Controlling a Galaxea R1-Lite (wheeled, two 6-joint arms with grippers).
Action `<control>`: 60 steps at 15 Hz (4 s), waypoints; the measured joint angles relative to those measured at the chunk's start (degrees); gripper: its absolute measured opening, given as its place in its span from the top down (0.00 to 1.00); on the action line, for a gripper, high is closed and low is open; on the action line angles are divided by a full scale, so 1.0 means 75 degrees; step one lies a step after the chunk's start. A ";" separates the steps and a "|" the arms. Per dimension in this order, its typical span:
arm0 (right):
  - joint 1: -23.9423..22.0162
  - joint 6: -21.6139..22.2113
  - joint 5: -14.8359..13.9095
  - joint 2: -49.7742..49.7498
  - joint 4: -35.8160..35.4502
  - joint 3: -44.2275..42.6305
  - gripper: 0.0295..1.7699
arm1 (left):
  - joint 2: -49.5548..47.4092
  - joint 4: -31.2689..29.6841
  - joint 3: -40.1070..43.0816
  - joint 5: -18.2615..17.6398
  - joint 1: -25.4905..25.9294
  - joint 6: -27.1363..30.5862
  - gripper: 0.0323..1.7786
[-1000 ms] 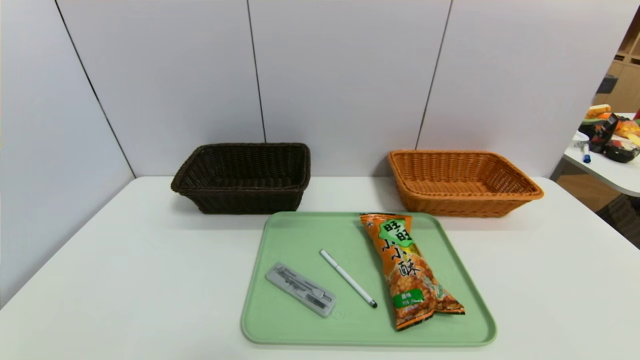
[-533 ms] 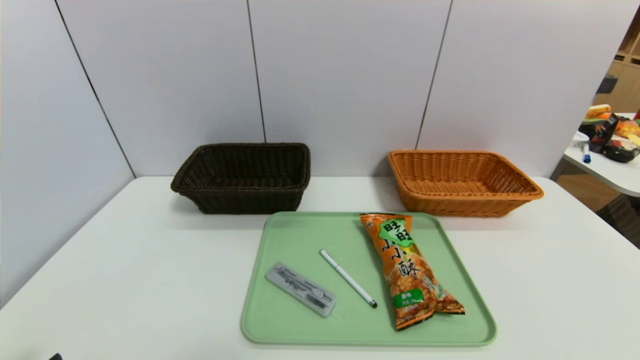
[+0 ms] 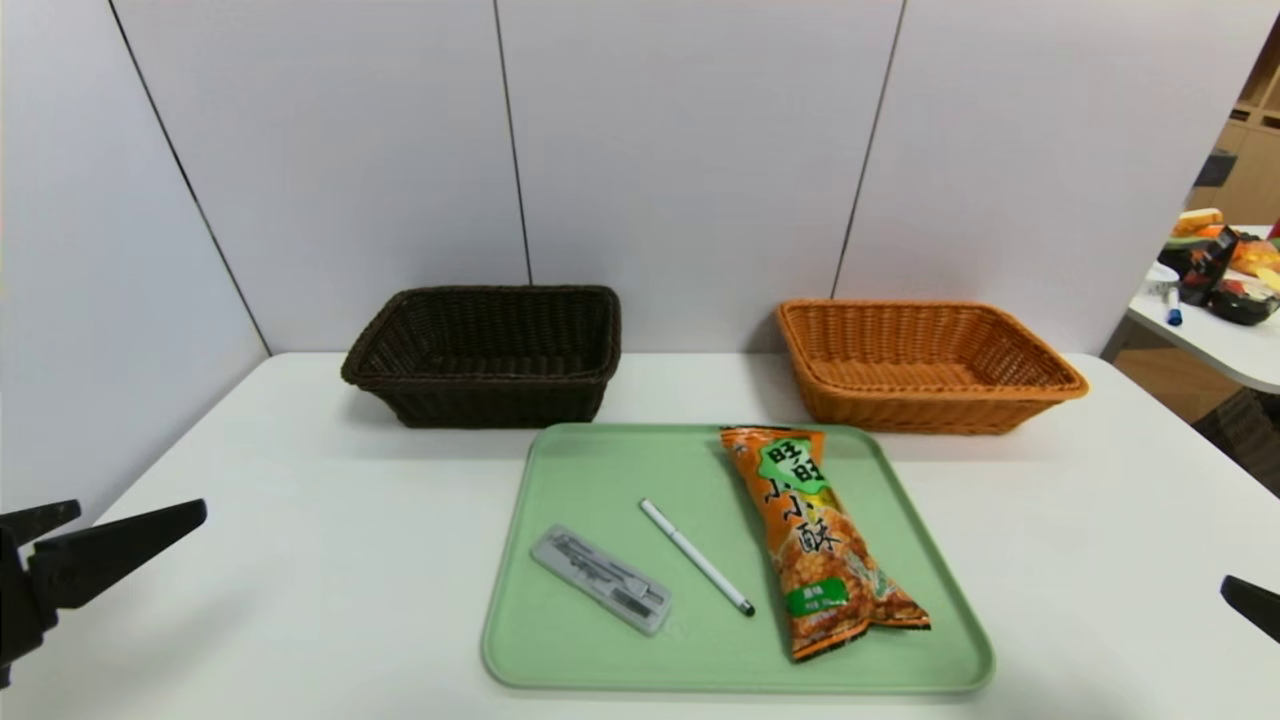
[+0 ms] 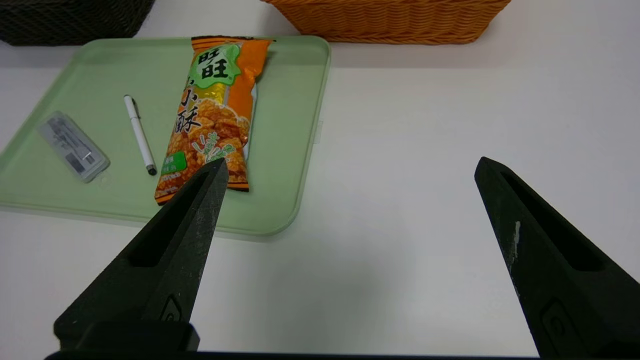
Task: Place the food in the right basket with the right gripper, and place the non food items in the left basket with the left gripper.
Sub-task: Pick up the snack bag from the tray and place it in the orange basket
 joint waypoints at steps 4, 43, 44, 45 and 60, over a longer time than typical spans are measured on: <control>-0.0046 0.0015 0.0008 0.1282 -0.0023 -0.0445 0.04 | 0.1209 0.0011 -0.0553 -0.0507 -0.0042 -0.0011 0.05; 0.1859 0.0652 0.0837 0.4572 -0.0011 -0.2146 0.04 | 0.3340 0.0150 -0.1240 -0.0471 -0.2636 -0.0483 0.05; 0.1874 0.0658 0.0837 0.4585 -0.0015 -0.2150 0.04 | 0.3345 0.0143 -0.1276 -0.0475 -0.2638 -0.0497 0.05; 0.1885 0.0658 0.0837 0.4593 -0.0011 -0.2146 0.04 | 0.3366 0.0125 -0.1328 -0.0479 -0.2677 -0.0527 0.05; 0.3038 0.1434 -0.0081 0.5578 -0.0089 -0.2658 0.03 | 0.4426 -0.0145 -0.1780 0.0473 -0.4457 -0.0946 0.05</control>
